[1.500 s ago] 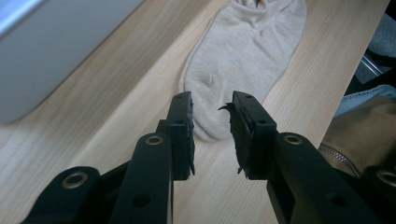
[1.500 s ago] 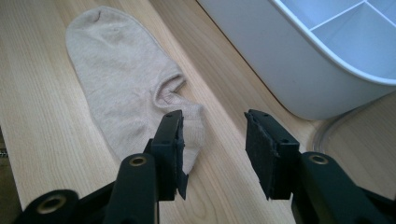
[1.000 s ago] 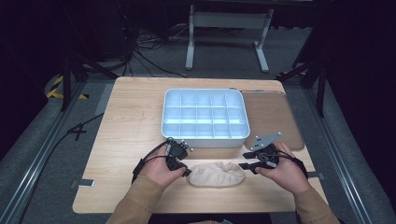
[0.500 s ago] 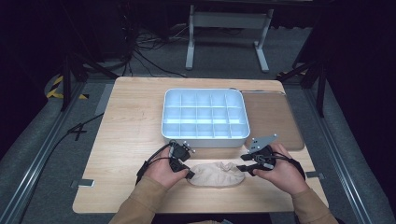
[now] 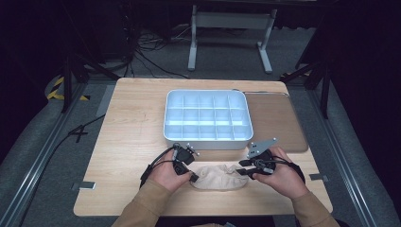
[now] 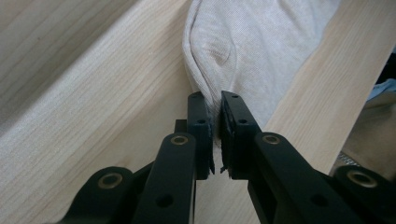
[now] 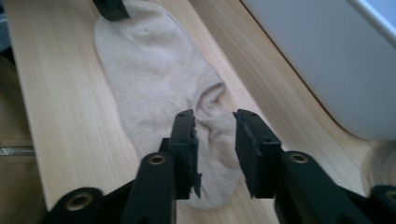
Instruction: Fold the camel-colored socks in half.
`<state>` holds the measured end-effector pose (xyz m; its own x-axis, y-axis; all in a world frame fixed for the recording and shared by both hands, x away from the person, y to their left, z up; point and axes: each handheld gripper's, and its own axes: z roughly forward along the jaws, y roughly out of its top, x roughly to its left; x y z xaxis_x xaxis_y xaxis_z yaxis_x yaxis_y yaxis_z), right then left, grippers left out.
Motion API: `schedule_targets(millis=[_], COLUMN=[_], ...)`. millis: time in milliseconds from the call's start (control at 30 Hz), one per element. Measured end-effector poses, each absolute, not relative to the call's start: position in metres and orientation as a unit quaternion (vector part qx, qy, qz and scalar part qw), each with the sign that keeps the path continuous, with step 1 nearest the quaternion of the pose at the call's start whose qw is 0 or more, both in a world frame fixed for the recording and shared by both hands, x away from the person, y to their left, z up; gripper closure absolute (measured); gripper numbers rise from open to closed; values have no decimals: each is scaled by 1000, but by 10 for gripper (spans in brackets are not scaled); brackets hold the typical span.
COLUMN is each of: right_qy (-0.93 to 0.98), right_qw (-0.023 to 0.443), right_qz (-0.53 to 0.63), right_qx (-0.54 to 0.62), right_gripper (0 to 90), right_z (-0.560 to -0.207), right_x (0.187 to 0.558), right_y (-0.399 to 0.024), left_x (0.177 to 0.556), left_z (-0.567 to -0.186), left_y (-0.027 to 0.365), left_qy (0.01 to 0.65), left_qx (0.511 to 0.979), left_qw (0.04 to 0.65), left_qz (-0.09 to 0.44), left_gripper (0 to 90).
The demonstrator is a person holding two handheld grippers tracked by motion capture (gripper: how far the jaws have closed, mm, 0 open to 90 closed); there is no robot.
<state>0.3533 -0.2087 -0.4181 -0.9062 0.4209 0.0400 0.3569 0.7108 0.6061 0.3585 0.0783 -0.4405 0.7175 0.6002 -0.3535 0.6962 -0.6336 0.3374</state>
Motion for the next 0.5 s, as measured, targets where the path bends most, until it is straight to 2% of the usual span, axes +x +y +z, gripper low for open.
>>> schedule_targets(millis=[267,500], right_qy=[910,909], right_qw=[27,28], right_qz=[364,361], right_qx=[198,204], right_gripper=[870,894], right_z=[-416,-431], right_x=[346,345], right_y=[-194,-180], left_x=[356,355], left_z=[-438,-434], left_y=[78,79], left_qy=[363,366], left_qx=[896,894], left_qw=[233,236], left_qz=[-103,-103], left_gripper=[835,835])
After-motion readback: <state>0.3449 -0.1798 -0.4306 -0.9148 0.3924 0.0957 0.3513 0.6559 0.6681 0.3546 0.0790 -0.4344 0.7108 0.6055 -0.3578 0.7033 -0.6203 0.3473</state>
